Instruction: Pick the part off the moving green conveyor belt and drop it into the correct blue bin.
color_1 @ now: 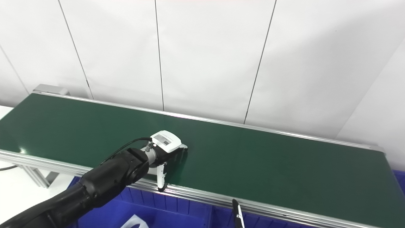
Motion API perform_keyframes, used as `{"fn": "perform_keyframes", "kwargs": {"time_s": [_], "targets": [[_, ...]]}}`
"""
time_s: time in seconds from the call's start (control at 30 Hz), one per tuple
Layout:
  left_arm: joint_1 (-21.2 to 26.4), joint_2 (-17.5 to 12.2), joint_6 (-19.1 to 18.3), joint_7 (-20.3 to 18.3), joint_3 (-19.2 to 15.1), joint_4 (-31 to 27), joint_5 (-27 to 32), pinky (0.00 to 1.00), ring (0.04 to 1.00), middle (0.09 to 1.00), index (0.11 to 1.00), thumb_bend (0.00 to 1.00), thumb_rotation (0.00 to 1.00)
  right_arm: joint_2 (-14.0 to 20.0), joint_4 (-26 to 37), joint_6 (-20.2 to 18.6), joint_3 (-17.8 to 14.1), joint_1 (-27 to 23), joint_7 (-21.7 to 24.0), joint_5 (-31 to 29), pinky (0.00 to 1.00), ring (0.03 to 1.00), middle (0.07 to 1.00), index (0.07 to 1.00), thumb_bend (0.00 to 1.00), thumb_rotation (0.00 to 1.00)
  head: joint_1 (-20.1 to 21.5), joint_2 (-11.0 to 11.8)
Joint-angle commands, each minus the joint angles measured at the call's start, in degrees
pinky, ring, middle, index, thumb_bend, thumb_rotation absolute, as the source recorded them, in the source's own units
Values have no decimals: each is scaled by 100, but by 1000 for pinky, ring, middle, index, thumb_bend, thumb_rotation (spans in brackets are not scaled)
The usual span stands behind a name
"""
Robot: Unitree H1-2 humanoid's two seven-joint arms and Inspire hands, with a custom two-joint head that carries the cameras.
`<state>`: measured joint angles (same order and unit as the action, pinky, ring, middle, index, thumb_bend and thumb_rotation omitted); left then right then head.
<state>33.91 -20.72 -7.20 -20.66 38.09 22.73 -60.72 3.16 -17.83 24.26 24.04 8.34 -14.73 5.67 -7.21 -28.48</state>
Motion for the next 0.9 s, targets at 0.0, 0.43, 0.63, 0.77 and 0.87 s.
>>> {"fn": "perform_keyframes", "kwargs": {"time_s": [0.0,0.43,0.63,0.77,0.87], "targets": [[303,-239,-68,192,-170,79,-149,861,867,888,891,1000,214,-77,133,266,14,-56,11,-22,1000,1000,1000,1000,875,1000,3,0],[504,168,-385,-500,-659,5,548,813,855,905,892,1000,242,-124,90,266,44,-93,9,4,1000,1000,1000,999,884,1000,50,-2],[752,586,-866,-913,-868,21,875,642,833,924,911,1000,247,-180,10,266,59,-148,13,-13,1000,1000,999,995,876,1000,37,-3],[964,761,-1065,-1082,-858,0,926,651,860,949,919,1000,253,-248,-54,266,67,-189,28,-31,1000,1000,999,1000,898,1000,105,5],[992,794,-1008,-1142,-810,-109,986,699,874,954,924,1000,258,-297,-33,266,89,-194,3,0,1000,999,999,1000,890,1000,259,-47]]}}
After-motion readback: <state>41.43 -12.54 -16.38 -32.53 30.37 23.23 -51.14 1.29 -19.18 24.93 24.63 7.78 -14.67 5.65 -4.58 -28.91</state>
